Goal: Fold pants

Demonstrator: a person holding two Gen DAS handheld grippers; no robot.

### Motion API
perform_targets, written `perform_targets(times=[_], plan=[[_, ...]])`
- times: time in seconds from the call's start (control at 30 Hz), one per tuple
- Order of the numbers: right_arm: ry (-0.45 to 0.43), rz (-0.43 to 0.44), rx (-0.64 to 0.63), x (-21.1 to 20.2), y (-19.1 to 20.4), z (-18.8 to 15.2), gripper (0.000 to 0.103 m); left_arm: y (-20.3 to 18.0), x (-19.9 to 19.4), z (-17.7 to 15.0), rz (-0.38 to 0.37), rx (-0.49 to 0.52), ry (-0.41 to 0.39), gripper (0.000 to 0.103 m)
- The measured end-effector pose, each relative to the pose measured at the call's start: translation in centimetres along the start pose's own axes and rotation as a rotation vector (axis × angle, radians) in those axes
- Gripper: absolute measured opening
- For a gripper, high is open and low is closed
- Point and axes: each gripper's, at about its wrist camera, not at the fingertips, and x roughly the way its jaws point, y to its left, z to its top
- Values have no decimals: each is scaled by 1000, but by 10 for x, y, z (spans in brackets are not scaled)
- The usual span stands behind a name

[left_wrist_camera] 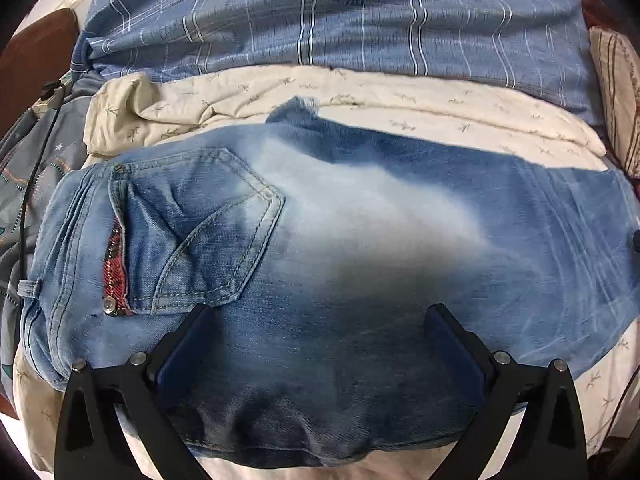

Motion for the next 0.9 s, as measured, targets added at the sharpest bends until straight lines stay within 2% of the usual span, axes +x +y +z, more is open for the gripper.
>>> perform_targets(times=[0.13,0.3,0.47,0.73,0.9], plan=[[6,9,-81,-11,20,-20,7,6,-13,3,7,-18,-59,103],[74,12,-168,-3,42,-39,7,11,-30,6,23,-32,-124,103],[154,-54,-217,23,53,-48,8,7,-39,5,17,-17,-156,103],[155,-31,-194,23,49,-45,8,4,-42,8,-9,-16,-162,103],[122,-5,-211,17,57,-43,8,-2,-47,6,-35,-7,-170,103]])
